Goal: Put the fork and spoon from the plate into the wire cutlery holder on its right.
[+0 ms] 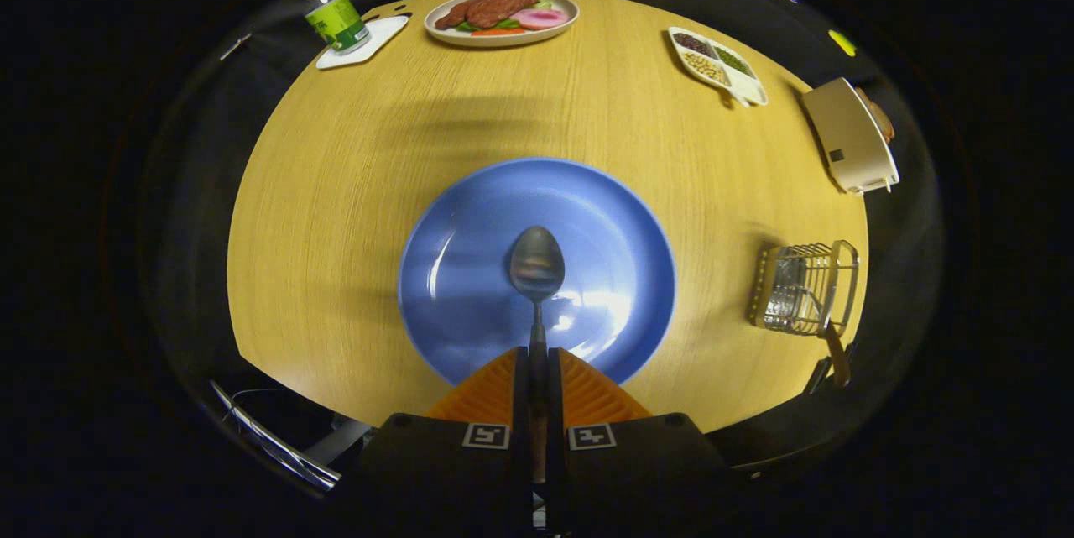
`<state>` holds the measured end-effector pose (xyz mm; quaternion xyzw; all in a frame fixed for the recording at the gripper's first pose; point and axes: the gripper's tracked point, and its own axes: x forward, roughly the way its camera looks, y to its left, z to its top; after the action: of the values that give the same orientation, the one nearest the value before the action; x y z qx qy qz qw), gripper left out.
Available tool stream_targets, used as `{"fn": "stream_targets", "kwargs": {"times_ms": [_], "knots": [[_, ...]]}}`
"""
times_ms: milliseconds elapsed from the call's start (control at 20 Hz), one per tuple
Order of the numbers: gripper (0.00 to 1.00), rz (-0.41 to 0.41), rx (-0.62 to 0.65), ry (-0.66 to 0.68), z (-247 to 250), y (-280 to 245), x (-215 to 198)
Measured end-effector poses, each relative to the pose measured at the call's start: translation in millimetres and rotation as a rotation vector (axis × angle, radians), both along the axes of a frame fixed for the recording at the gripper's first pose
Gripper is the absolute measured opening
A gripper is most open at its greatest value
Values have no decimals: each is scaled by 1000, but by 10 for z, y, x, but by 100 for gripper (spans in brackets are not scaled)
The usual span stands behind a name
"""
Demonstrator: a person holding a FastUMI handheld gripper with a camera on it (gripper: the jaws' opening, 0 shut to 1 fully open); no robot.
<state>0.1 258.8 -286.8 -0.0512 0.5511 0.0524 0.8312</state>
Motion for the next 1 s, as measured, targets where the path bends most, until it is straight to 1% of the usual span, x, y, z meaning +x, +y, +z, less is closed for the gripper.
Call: {"fn": "stream_targets", "kwargs": {"times_ms": [150,200,350,700,1000], "knots": [[11,-49,-1,-13,207,-111,10],[11,-46,0,-6,187,-98,20],[6,-39,-27,-8,176,-95,24],[6,-12,-54,-15,88,-50,-3],[5,0,-85,-70,267,-82,51]]}}
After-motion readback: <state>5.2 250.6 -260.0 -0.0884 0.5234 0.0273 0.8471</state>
